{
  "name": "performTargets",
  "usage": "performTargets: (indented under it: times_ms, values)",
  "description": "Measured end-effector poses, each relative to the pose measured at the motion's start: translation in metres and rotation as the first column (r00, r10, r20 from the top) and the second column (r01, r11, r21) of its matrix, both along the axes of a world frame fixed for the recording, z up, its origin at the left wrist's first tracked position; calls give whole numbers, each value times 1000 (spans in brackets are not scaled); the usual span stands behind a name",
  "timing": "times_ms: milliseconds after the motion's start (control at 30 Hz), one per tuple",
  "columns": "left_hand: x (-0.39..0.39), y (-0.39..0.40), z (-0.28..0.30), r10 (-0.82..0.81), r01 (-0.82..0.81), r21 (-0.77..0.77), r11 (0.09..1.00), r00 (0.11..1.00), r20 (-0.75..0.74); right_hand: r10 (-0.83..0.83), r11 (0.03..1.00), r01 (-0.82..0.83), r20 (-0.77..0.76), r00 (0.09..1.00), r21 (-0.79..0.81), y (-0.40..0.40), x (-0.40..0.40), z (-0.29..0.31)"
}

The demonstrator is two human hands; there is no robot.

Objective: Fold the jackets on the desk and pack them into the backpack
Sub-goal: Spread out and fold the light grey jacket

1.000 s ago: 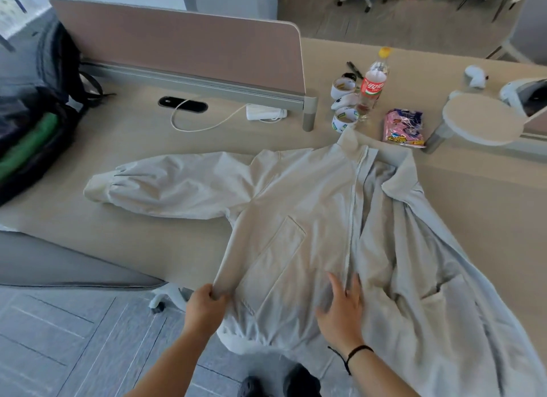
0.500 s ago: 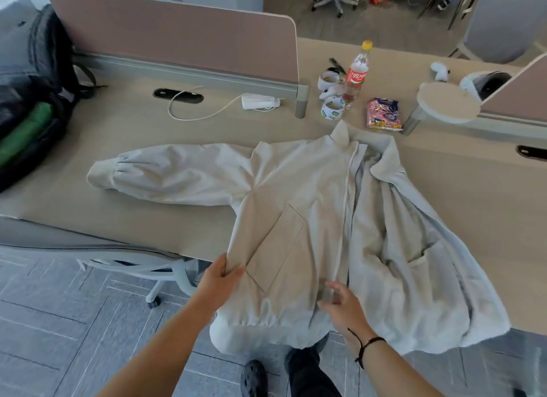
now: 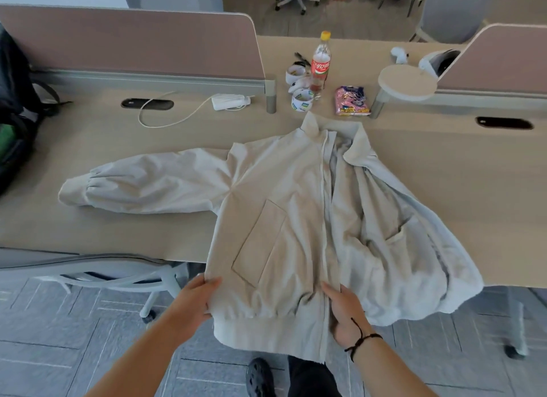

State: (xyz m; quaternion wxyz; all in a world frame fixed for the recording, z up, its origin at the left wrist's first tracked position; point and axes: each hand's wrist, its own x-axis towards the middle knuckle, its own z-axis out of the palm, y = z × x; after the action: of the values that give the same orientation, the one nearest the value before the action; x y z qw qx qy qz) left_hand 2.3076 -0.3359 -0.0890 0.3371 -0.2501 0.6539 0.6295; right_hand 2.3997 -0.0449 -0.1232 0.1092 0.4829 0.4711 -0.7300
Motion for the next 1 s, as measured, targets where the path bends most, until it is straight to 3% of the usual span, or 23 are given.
performTargets:
  times_ms: [33,100,200,500,567,733,867,1000]
  values:
    - [4,0,-4,13,-13,-23,1000,1000,-13,4,1000,-4,-11,1000,17,2,1,3]
    - [10,2,-11,-43,20,-210,978,993,-107,23,995,-25,18,1000,95,4,4,1]
    - [16,8,-15,-207,63,-518,853,952,-225,112,967,-129,90,990,220,5,6,2]
    - [10,22,-8,-478,253,-648,719,856,-196,490,730,-511,173,854,455,27,4,44]
    - [2,45,-4,-536,288,-645,708,814,-224,509,668,-524,189,840,528,47,7,59]
    - [-13,132,20,-716,412,-640,649,615,-330,469,583,-528,275,839,617,121,9,76]
    - [-16,193,24,-800,507,-634,584,493,-342,448,489,-558,355,820,671,185,4,77]
    - [-21,254,11,-857,536,-681,499,425,-292,421,396,-588,430,799,705,256,-5,63]
